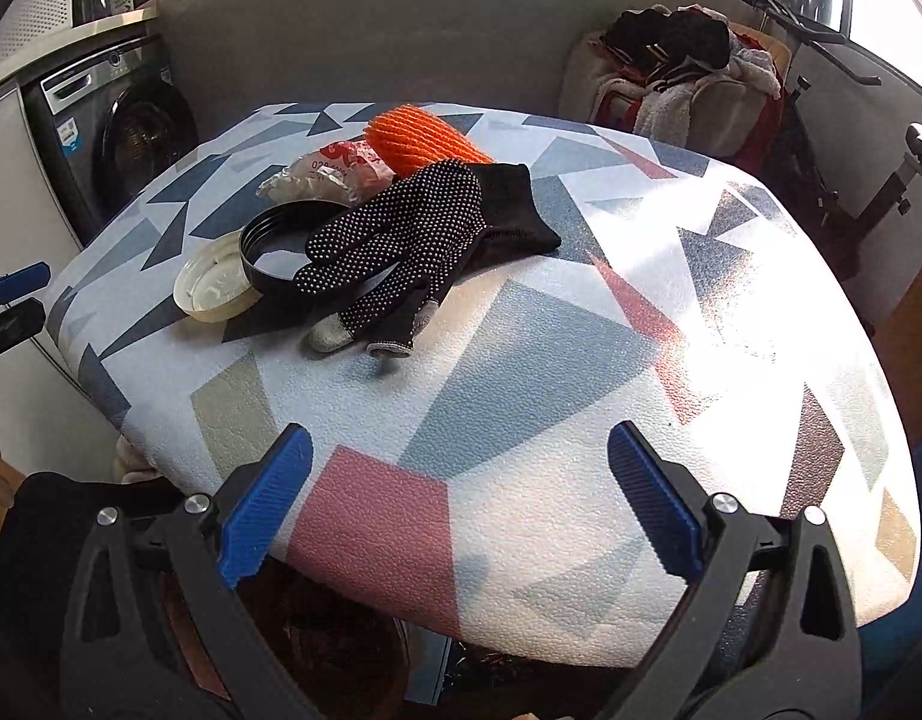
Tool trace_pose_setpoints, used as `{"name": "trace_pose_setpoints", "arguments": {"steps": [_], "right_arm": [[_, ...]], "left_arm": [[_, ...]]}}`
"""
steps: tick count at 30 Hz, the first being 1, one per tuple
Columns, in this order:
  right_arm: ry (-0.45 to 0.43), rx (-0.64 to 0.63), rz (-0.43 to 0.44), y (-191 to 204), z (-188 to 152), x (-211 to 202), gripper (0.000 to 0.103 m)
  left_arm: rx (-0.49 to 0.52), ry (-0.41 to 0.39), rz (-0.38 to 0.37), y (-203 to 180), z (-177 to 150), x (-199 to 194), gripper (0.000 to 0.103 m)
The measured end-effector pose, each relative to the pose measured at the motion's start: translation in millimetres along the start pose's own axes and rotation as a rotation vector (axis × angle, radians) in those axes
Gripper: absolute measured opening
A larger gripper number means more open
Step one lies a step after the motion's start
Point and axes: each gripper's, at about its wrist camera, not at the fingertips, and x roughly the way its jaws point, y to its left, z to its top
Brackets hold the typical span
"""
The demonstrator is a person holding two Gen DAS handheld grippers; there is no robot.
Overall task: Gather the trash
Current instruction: 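Raise both tools from the bin back over the board, then grasp the black dotted glove with the right gripper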
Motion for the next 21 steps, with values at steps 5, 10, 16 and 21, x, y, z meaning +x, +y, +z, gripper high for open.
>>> {"name": "trace_pose_setpoints", "arguments": {"steps": [5,10,16,21], "right_arm": [[-0.011,0.007,0.027,-6,15,6,0.089],[-0.024,0.021,0.064,-11,33,19,0.070],[0.000,0.090,0.091,-13,55,47,0.054],[0.038,0.161,0.118,-13,69,76,0.045]], "left_arm": [[0.005,0.008,-0.001,3,5,10,0.097],[-0.013,0.016,-0.018,6,9,18,0.097],[-0.011,0.043,-0.028,7,7,31,0.097],[-0.010,0.052,-0.041,5,7,39,0.097]]}}
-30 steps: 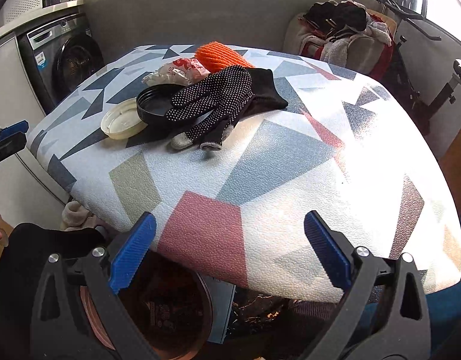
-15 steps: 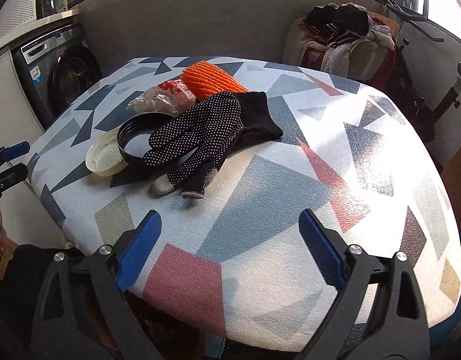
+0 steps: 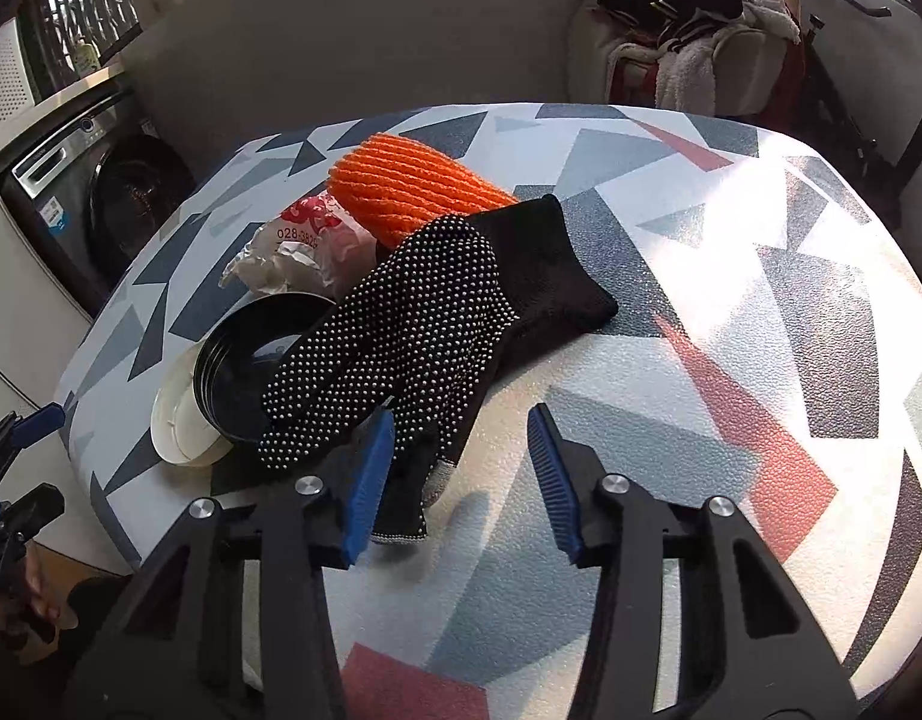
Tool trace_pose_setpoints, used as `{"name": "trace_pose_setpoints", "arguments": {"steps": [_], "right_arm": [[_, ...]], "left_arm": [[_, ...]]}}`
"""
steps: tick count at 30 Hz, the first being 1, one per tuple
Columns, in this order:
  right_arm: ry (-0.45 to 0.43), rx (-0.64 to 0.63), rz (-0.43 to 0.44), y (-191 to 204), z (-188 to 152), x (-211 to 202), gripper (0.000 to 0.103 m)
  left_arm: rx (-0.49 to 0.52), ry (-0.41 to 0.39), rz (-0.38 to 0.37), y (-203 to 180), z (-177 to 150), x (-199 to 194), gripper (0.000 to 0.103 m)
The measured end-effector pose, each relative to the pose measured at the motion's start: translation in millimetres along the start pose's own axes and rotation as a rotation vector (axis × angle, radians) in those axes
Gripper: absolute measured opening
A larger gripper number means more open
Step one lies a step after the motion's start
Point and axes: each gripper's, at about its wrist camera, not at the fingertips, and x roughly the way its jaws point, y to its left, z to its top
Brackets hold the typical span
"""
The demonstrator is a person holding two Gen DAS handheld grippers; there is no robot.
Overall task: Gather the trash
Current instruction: 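Grasp the black dotted glove with the right gripper, then grasp the white plastic lid with the left gripper while the right holds the glove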
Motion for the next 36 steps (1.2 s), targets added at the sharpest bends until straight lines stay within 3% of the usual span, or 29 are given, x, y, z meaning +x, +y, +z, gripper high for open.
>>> {"name": "trace_pose_setpoints", "arguments": {"steps": [2,5,9,21,27,36], "right_arm": [[0.012,0.052,0.014,-5,5,10,0.042],[0.040,0.099,0.058,-9,8,18,0.012],[-0.014,0.035,0.039,-5,8,1,0.011],[-0.340,0.044,-0.021,-33,32,-104,0.010],[-0.338,-0.005,-0.018,-34,25,-122,0.010],[-0.246,0.016,0.006,-36,-16,-101,0.010]], "left_arm": [[-0.002,0.000,-0.006,0,0,3,0.097],[-0.004,0.004,-0.012,-1,0,7,0.097],[0.006,0.013,-0.014,-3,0,11,0.097],[0.029,0.006,-0.022,-14,4,9,0.097],[0.036,0.009,-0.023,-17,5,9,0.097],[0.090,0.088,-0.021,-20,4,27,0.097]]}}
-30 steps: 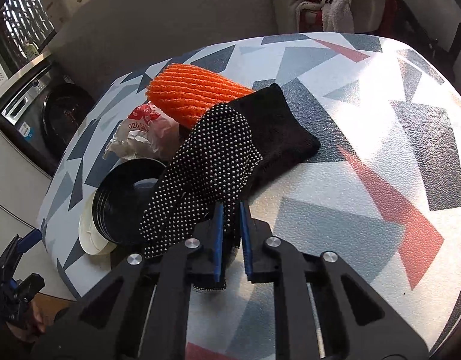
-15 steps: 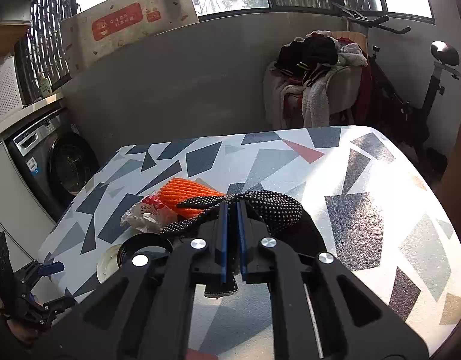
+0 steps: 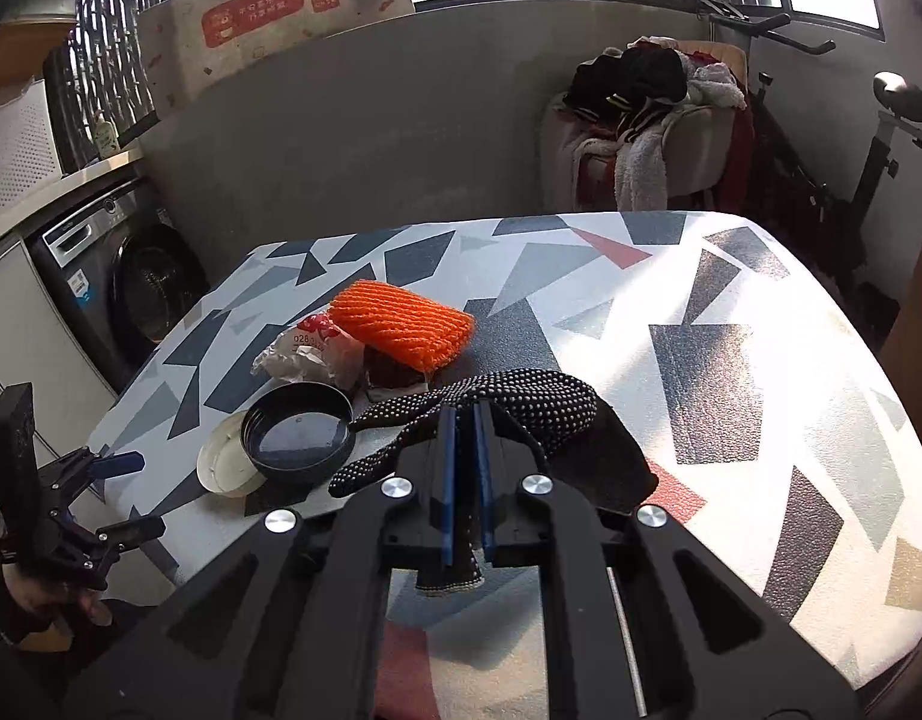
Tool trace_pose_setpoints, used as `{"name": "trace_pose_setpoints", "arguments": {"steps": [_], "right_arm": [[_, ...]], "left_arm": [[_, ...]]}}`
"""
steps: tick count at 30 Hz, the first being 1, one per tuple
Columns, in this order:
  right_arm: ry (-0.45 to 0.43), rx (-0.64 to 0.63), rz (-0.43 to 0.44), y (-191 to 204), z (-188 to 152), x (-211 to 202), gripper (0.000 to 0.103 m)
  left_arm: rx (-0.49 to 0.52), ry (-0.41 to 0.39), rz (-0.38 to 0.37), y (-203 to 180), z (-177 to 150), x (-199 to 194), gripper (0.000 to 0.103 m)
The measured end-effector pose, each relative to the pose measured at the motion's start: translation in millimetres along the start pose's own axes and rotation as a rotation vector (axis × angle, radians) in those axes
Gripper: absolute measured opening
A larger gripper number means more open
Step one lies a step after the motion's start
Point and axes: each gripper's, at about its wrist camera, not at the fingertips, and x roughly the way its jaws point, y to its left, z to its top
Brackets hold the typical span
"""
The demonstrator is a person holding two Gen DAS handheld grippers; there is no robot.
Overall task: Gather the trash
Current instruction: 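Grasp the white plastic lid with the left gripper while the right holds the glove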
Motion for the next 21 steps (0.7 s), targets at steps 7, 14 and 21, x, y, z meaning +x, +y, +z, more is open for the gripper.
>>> {"name": "trace_pose_setpoints", "arguments": {"steps": [7,14,21], "right_arm": [[0.043,0.004,0.007,3,-19,12,0.010],[0.048,0.003,0.028,7,-25,14,0.010],[0.056,0.008,0.035,4,-29,15,0.010]], "left_arm": [[0.031,0.072,0.014,0,10,26,0.097],[0.062,0.140,0.042,-4,28,58,0.097],[0.087,0.203,0.081,-5,42,88,0.097]]}}
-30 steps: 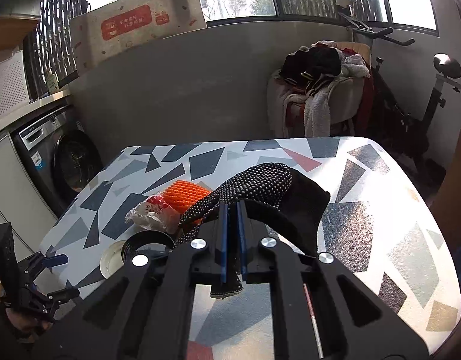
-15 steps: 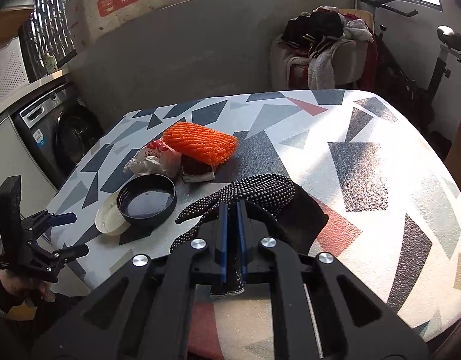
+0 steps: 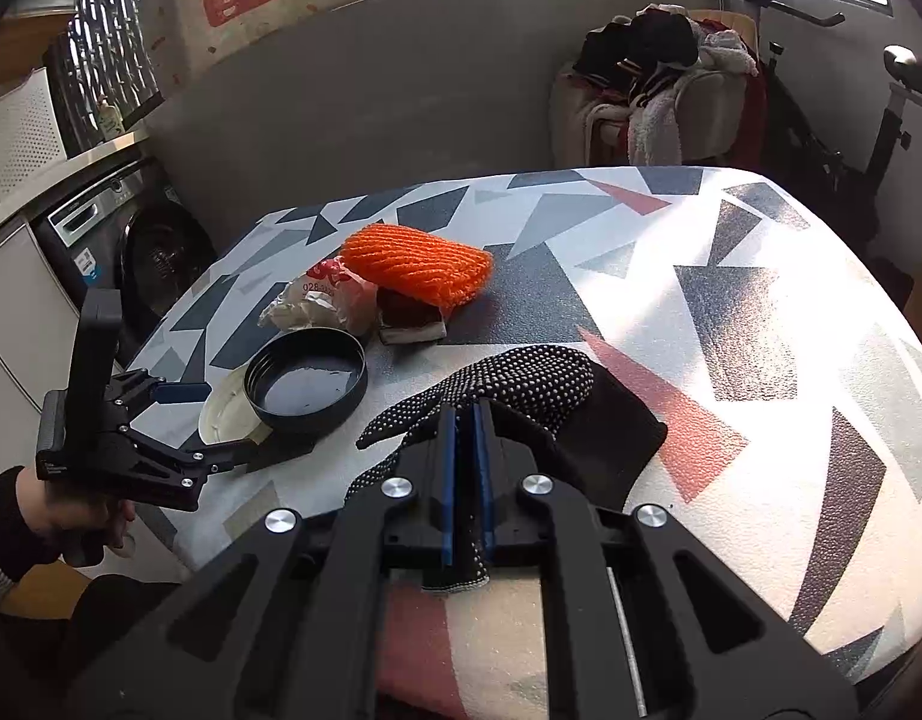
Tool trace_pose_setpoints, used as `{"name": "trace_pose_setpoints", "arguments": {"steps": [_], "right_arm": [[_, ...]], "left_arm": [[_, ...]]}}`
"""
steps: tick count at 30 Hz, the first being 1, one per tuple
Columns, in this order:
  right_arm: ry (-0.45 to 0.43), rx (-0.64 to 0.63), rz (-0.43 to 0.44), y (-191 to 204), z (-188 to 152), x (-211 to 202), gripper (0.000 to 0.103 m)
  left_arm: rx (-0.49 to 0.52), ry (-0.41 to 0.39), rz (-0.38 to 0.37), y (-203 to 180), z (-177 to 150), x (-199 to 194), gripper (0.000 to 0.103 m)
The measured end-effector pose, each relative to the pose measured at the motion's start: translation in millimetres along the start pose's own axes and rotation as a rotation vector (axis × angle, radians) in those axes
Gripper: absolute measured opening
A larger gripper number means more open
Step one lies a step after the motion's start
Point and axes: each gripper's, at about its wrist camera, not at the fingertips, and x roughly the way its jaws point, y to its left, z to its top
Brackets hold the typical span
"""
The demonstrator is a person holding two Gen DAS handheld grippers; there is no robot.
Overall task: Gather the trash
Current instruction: 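Grasp the white plastic lid with the left gripper while the right holds the glove, then carry both items to the bin while the left gripper releases the white lid inside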
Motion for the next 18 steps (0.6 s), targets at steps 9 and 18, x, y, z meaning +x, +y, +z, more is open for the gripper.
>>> {"name": "trace_pose_setpoints", "arguments": {"steps": [9,18], "right_arm": [[0.004,-0.009,0.004,2,-5,-3,0.010],[-0.027,-0.010,0.023,11,-1,-16,0.010]], "left_arm": [[-0.019,-0.005,0.012,5,-3,-1,0.084],[-0.090,-0.075,0.040,25,-14,-43,0.084]]}}
